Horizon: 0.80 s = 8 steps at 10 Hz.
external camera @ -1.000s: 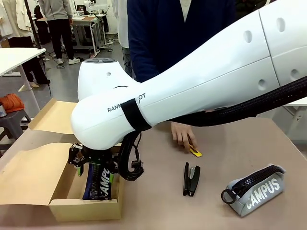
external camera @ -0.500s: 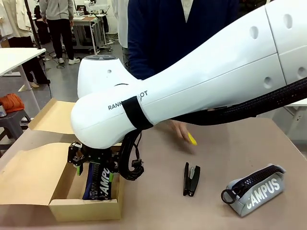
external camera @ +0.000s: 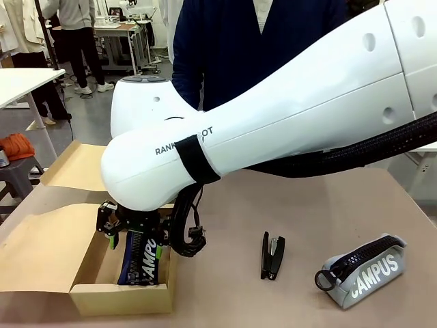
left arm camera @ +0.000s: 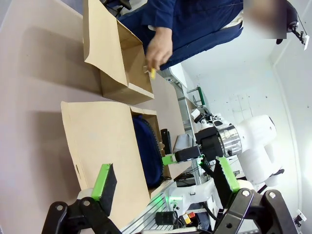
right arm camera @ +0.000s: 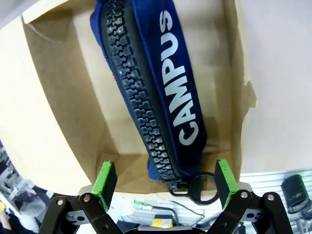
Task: Place items inside the box.
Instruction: Pick up a Pencil pouch or Stapler and place it inside the Mailer Box closest to the robot.
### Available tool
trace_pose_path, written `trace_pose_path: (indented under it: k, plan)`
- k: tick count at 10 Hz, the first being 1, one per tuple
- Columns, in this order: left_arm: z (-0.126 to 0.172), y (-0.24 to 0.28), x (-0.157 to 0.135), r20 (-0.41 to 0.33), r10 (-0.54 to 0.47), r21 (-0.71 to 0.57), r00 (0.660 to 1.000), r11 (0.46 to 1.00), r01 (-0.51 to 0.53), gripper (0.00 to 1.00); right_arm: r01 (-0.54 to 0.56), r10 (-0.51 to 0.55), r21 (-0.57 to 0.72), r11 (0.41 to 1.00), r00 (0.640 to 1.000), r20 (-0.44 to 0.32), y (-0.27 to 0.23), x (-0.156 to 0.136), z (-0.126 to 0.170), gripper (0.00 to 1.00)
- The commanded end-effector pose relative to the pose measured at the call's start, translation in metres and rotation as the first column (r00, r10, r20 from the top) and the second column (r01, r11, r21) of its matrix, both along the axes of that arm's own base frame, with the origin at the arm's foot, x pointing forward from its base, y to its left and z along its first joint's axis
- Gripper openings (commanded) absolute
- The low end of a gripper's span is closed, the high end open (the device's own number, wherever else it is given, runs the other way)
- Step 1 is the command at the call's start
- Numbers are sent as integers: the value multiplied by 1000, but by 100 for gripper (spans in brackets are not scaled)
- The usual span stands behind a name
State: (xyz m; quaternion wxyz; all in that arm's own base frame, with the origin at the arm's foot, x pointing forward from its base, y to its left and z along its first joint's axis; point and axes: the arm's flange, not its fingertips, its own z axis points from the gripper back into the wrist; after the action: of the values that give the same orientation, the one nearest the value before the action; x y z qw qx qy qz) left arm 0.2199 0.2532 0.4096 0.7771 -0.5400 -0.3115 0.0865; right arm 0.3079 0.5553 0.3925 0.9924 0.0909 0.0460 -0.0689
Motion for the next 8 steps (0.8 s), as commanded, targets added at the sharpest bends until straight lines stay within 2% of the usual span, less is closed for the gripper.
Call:
trace_pose_path:
  k: [1,2,3,4,5,6,7,8]
  plan:
    - [2,-1,0,30,1,-2,1000,1000,-1,100,10,-9,2,1000,1000,-24,-16,-8,5,100]
    - [2,-1,0,30,1,-2,1000,1000,-1,100,-38,37,-10,999,997,-74,-36,-11,17,100]
    - [2,-1,0,30,1,-2,1000,1000,-1,100,-11,18,58,998,992,-129,-73,-11,37,100]
    - [2,-1,0,30,1,-2,1000,1000,-1,100,65,-34,176,982,984,-173,-121,-10,55,100]
    - [2,-1,0,30,1,-2,1000,1000,-1,100,106,-18,359,927,971,-240,-173,-16,71,100]
    - [2,-1,0,30,1,-2,1000,1000,-1,100,172,-8,520,837,953,-302,-230,-28,78,100]
    - [2,-1,0,30,1,-2,1000,1000,-1,100,214,-12,614,760,949,-316,-276,-44,77,100]
    - [2,-1,0,30,1,-2,1000,1000,-1,100,313,-102,666,677,936,-336,-320,-64,73,100]
